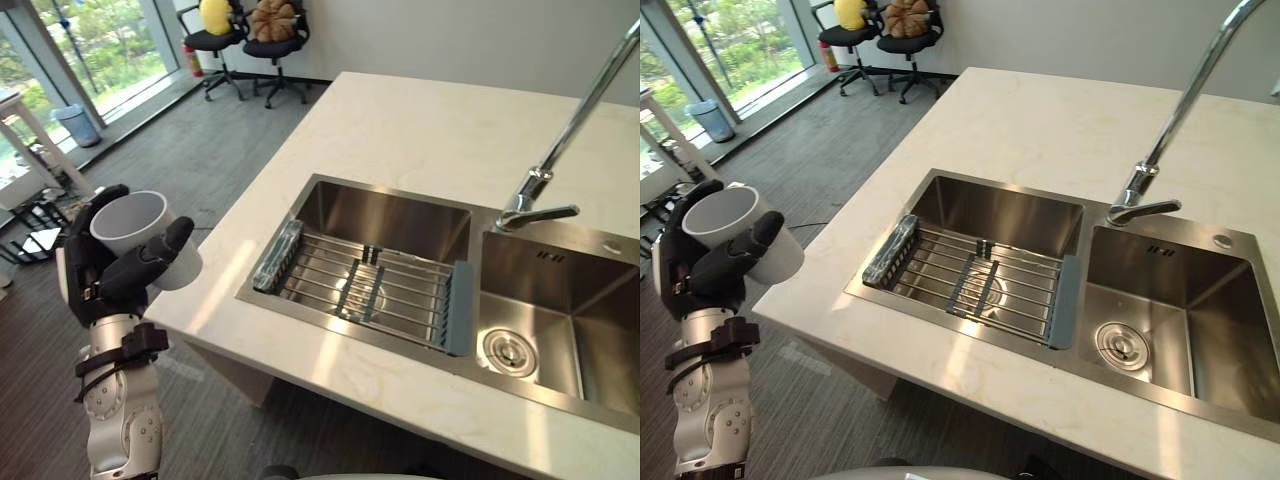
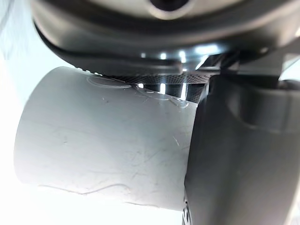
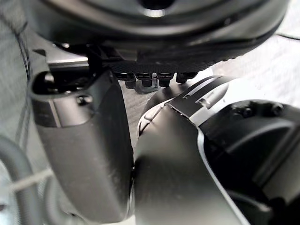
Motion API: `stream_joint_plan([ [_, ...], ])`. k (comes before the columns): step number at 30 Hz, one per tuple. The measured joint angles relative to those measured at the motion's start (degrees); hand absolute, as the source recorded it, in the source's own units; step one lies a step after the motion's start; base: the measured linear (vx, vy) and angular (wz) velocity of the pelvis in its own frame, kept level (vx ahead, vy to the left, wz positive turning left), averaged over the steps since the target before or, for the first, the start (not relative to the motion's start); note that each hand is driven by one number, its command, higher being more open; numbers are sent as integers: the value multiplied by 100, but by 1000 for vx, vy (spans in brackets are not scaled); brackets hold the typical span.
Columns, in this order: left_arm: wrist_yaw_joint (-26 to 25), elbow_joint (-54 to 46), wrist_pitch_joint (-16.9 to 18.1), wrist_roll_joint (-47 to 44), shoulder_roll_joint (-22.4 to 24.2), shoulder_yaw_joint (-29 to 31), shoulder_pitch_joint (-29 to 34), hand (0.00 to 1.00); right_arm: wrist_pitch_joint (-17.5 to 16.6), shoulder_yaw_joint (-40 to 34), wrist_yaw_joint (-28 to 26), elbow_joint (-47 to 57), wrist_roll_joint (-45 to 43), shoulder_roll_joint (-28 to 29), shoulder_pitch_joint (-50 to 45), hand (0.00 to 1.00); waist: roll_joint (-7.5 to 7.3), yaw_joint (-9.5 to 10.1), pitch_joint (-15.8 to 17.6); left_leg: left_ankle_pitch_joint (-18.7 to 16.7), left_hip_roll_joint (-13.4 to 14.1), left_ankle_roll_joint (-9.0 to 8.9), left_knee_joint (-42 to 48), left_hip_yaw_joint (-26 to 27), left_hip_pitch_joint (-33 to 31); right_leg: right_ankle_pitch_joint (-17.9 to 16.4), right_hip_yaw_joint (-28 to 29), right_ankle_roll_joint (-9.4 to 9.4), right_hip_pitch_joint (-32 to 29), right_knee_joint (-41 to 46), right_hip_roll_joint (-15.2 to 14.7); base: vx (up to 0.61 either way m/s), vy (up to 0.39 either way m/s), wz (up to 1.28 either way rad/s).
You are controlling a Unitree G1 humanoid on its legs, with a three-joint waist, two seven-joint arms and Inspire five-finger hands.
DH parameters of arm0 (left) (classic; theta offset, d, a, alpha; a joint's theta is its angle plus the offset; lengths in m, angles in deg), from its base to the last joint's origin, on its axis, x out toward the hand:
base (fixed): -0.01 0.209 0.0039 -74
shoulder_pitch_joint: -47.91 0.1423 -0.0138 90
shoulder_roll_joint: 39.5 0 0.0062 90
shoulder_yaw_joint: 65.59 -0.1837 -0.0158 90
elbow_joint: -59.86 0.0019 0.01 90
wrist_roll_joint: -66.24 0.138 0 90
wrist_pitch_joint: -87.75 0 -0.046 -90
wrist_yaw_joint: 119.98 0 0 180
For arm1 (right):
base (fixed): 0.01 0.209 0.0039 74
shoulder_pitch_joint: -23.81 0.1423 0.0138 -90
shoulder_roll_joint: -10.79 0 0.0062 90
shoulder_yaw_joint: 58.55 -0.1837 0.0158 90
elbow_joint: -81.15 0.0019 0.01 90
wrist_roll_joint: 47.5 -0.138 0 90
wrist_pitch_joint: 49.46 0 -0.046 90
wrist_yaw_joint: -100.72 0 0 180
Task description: Walk over to the sink, pick up the cup, carry it to the dishwasher, place the cup inside the dishwasher, then close the dishwasher door
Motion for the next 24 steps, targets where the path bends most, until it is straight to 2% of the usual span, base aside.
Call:
stream_joint_plan([
  [2,-7,-98,5,-4,107,261,164,0,5,-6,13,-75,0,-55,3,100,25,120,14,355,-160,154,-126,36,-121,-93,-445,18,110,99,-159,-68,-45,116],
  [4,24,-228,4,-13,200,474,178,0,49,-78,47,-100,-17,-94,-39,100,109,128,67,587,-254,516,-335,470,-136,-211,-1087,54,410,189,-273,-92,35,178],
  [5,94,-342,5,-14,222,571,175,0,47,-195,80,-97,-37,-104,-120,100,138,123,66,547,-280,978,-562,1017,-118,-270,-1548,97,567,245,-313,-129,123,223],
  [6,192,-480,20,-13,198,692,162,0,21,-268,105,-89,-69,-118,-183,100,259,120,85,280,-187,1482,-810,1688,-6,-343,-1966,153,713,370,-317,-84,98,167],
  [7,213,-499,25,-15,194,733,158,0,12,-268,111,-78,-71,-114,-183,100,237,116,109,258,-177,1511,-828,1902,6,-342,-2063,157,754,375,-331,-61,64,171],
  [8,299,-542,66,-33,171,875,102,0,-98,-383,107,-31,-169,-63,-305,100,175,76,120,226,-73,1574,-908,2649,19,-329,-2462,172,866,364,-384,-35,38,172],
  [9,337,-544,129,-140,167,921,-3,0,-180,-498,118,12,-323,10,-429,100,219,44,121,258,2,1531,-933,3141,25,-351,-2726,210,958,392,-433,-56,86,186],
  [10,355,-545,157,-151,168,951,-46,0,-222,-530,128,17,-353,24,-458,100,252,25,134,304,30,1473,-931,3284,33,-378,-2769,245,979,437,-452,-47,122,144],
  [12,429,-571,315,-207,167,968,-64,0,-226,-627,159,29,-339,-45,-504,100,316,34,140,757,48,826,-963,3272,89,-508,-2824,393,1084,750,-564,-12,140,65],
  [13,453,-571,336,-241,167,961,-66,0,-175,-615,169,35,-329,-73,-496,100,308,36,140,764,22,651,-994,3279,133,-537,-2811,435,1116,807,-613,13,150,24],
  [14,478,-573,361,-237,162,910,-92,0,-80,-601,168,46,-319,-81,-449,100,296,-2,138,752,-122,553,-1144,3302,210,-545,-2714,447,1163,841,-689,3,171,34],
  [16,527,-573,377,-178,160,701,-126,0,-52,-606,168,96,-248,-75,-372,100,181,-136,164,753,-320,553,-1590,3598,376,-544,-2623,446,1152,771,-753,-12,179,71],
  [17,534,-551,380,65,156,484,-177,0,-53,-626,172,184,-198,-3,-352,100,140,-283,189,794,-438,582,-1758,3746,396,-544,-2601,444,1144,701,-800,-19,146,89],
  [19,544,-506,379,415,158,173,-198,0,-1,-690,245,300,25,-46,-338,100,147,-290,245,1052,-527,658,-1756,3872,378,-522,-2617,419,1144,943,-979,41,174,61],
  [20,513,-457,376,541,165,121,-205,0,55,-765,274,384,183,-73,-322,100,59,-272,296,991,-694,674,-1754,3828,401,-515,-2604,409,1142,1256,-1221,110,171,31],
  [21,499,-441,373,586,175,107,-220,0,61,-839,277,444,212,-72,-302,100,63,-290,293,956,-763,704,-1753,3761,405,-514,-2601,396,1118,1488,-1362,151,165,49],
  [22,497,-435,371,670,193,55,-276,0,-2,-1058,266,517,248,-62,-351,100,32,-297,313,898,-897,780,-1734,3574,395,-505,-2537,215,1026,2071,-1670,172,143,79],
  [23,504,-433,370,678,225,-49,-340,0,-108,-1241,261,535,289,-47,-381,100,35,-315,315,856,-995,856,-1721,3345,395,-462,-2361,-170,931,2632,-1903,242,147,168],
  [24,515,-308,441,742,307,-413,-496,0,-280,-1417,276,578,133,19,-440,100,94,-412,315,813,-1076,956,-1713,2742,456,-429,-1441,-851,674,3582,-2042,205,92,189],
])
